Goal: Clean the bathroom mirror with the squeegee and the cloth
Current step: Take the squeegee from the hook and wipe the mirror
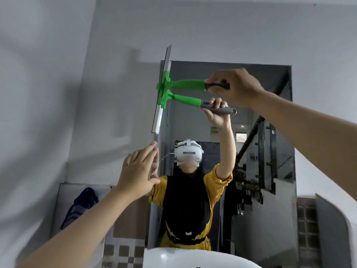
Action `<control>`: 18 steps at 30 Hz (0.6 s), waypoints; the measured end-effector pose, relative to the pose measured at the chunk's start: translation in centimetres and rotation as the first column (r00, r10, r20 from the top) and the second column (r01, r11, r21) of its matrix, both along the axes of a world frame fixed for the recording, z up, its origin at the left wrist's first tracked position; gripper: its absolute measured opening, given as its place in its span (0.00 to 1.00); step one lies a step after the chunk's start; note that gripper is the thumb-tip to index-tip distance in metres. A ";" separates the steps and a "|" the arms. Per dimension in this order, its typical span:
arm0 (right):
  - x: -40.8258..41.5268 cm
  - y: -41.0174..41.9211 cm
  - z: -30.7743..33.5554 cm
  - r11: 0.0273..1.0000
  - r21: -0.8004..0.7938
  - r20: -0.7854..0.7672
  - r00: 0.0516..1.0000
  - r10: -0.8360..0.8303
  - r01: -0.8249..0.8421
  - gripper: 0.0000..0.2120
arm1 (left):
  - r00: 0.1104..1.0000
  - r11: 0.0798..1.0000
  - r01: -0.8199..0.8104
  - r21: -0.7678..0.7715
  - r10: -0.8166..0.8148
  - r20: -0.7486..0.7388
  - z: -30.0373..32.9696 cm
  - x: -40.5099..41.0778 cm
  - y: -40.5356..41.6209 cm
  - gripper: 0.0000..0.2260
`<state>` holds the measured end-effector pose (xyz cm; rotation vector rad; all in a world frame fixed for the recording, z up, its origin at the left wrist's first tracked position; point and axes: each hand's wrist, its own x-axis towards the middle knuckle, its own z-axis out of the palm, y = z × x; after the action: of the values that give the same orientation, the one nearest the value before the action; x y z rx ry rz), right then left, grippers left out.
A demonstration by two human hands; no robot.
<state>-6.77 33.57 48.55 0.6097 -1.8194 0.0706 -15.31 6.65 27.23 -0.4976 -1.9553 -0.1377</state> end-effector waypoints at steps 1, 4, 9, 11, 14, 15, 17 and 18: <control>-0.2 0.2 -0.1 1.000 0.016 0.014 1.000 0.006 -0.006 0.10 | 1.000 1.000 0.004 0.004 -0.004 -0.001 -0.1 0.0 0.0 0.44; -0.6 0.4 -0.2 0.998 0.061 0.021 1.000 -0.011 0.009 0.11 | 1.000 1.000 -0.011 0.004 0.011 -0.009 -0.2 0.0 -0.1 0.44; -0.1 0.4 0.2 0.990 0.130 -0.001 0.999 -0.053 0.053 0.11 | 0.999 0.999 -0.040 -0.004 0.040 -0.005 -0.2 0.0 0.0 0.45; 0.3 0.4 0.6 0.984 0.160 -0.038 0.997 -0.070 0.076 0.12 | 0.999 0.999 -0.052 -0.009 0.052 -0.005 -0.3 -0.1 0.2 0.45; 0.6 0.1 1.0 0.973 0.199 -0.090 0.991 -0.097 0.113 0.12 | 0.998 0.998 -0.068 -0.008 0.068 -0.008 -0.6 -0.2 0.3 0.45; 0.7 0.1 1.1 0.970 0.210 -0.102 0.990 -0.102 0.122 0.13 | 0.997 0.997 -0.073 -0.010 0.073 -0.007 -0.7 -0.2 0.3 0.45; 0.8 0.2 1.4 0.966 0.225 -0.122 0.988 -0.099 0.124 0.13 | 0.997 0.997 -0.076 -0.016 0.076 -0.022 -0.8 -0.1 0.2 0.45; 0.8 0.2 1.7 0.964 0.231 -0.131 0.986 -0.105 0.133 0.13 | 0.997 0.997 -0.075 -0.020 0.075 -0.021 -0.8 -0.1 0.2 0.45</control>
<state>-6.00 33.76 50.20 0.6565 -1.7587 -0.2646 -15.42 6.85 26.48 -0.4368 -1.9548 -0.0645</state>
